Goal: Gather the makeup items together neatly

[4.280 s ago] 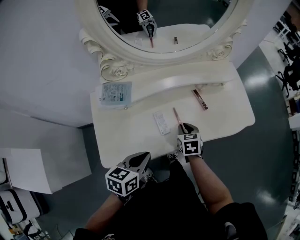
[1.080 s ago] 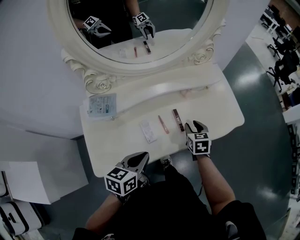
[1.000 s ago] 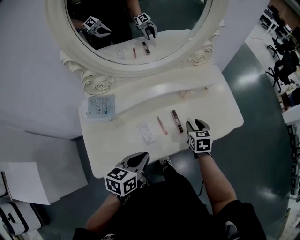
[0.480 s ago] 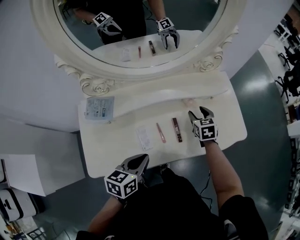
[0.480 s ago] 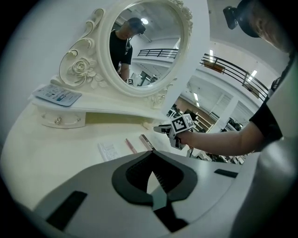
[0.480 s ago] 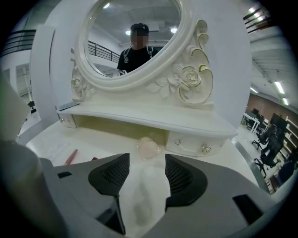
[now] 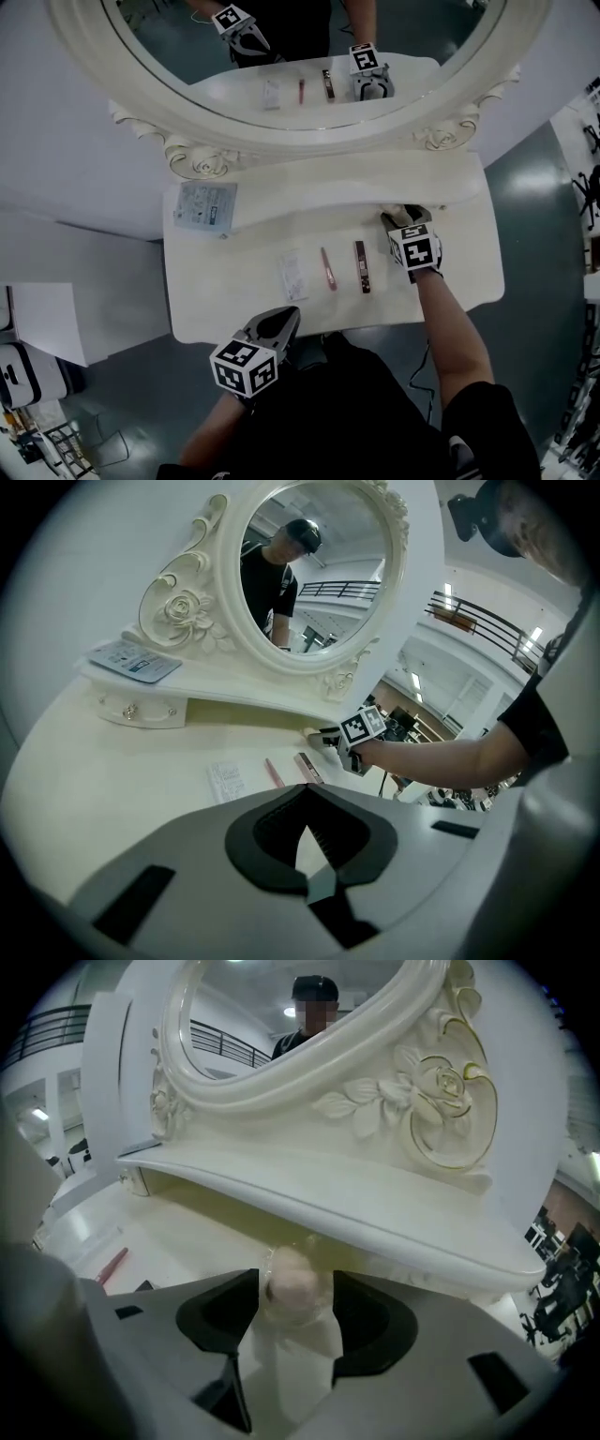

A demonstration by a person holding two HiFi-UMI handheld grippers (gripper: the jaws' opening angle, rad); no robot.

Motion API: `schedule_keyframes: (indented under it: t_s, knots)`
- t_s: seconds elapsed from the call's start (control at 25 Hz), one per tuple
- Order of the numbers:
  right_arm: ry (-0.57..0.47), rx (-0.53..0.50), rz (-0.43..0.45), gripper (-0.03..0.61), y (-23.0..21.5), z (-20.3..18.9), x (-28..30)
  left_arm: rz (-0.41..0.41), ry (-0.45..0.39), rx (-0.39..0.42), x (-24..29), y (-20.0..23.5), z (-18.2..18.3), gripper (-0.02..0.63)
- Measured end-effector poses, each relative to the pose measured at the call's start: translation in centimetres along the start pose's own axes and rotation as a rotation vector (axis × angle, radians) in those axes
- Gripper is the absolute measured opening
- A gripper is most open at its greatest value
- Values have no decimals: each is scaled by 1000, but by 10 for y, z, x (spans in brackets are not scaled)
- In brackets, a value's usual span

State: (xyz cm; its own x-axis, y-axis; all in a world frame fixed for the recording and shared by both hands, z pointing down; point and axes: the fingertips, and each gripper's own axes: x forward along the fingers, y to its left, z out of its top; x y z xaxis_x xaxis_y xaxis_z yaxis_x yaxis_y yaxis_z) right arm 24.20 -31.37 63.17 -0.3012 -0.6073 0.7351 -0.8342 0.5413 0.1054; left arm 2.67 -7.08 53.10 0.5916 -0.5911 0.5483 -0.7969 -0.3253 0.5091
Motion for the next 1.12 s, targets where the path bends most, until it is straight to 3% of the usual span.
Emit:
schedule_keyframes:
  t_s: [0.16, 0.8, 1.12]
  knots:
    - [17, -29, -3, 215, 6, -2, 0, 7, -7, -4, 0, 2, 2, 9]
    - [19, 217, -141, 199, 38, -74, -95, -156, 57, 111, -1, -15, 10, 9]
    - [36, 234, -148, 199, 48, -92, -99, -169, 75, 131, -14, -11, 5, 9]
